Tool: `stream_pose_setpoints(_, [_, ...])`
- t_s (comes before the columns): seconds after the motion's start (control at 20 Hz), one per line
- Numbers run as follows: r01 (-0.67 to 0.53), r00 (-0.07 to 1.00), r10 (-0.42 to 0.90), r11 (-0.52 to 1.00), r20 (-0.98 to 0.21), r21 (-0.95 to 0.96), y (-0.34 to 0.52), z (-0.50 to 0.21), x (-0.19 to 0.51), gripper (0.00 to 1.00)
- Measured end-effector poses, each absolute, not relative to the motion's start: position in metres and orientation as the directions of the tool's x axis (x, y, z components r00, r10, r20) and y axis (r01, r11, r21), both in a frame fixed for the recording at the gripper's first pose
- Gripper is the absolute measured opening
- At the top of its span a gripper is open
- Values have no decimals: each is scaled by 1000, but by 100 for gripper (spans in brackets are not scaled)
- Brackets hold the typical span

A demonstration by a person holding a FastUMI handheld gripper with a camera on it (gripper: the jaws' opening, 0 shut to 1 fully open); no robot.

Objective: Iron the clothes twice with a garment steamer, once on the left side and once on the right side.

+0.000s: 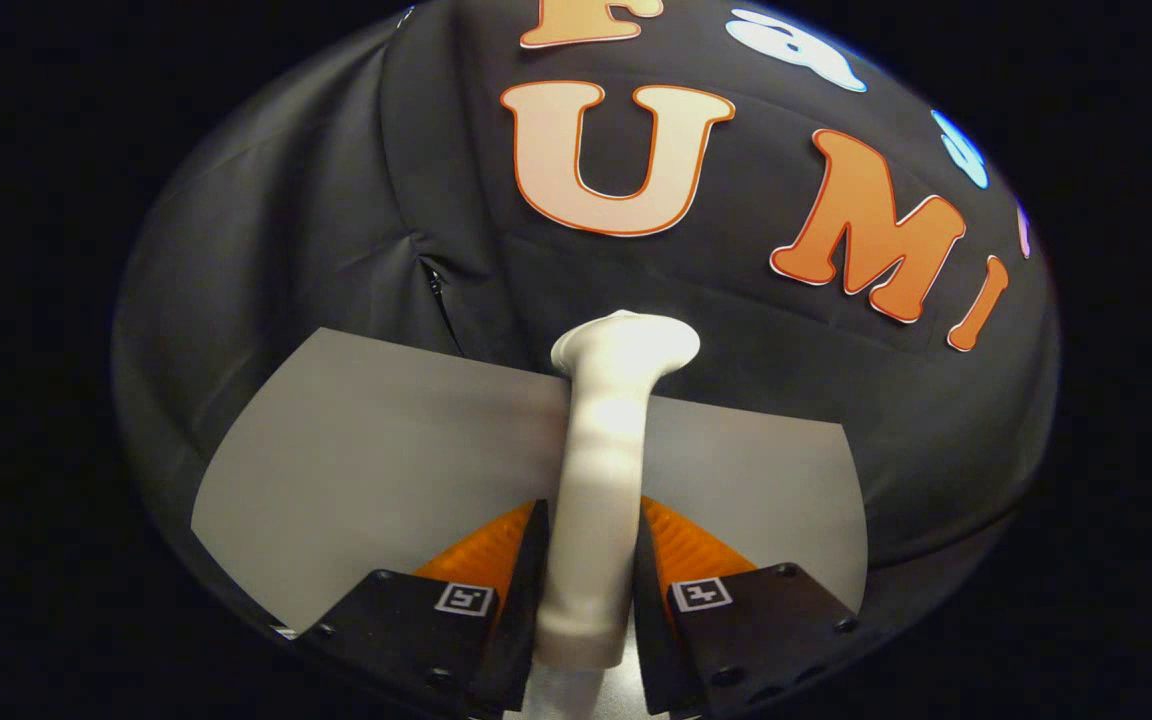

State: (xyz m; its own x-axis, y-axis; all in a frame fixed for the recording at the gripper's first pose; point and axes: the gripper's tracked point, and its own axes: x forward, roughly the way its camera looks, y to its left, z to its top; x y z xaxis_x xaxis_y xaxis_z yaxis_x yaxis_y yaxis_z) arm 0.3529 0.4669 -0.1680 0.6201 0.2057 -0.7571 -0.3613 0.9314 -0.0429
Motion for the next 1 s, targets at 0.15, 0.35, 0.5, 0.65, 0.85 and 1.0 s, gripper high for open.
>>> stream_pose_setpoints(0.15, [-360,639,233,933,-733,-17,469,-162,352,44])
stream_pose_setpoints(0.35, [-382,672,299,924,-677,28,473,-143,343,44])
stream_pose_setpoints(0.5, [-416,697,352,908,-624,48,477,-128,331,44])
stream_pose_setpoints(0.65, [-440,739,402,896,-541,64,474,-105,321,44])
stream_pose_setpoints(0.85, [-479,795,453,877,-403,40,463,-69,305,43])
stream_pose_setpoints(1.0, [-509,802,490,860,-341,37,455,-41,282,43])
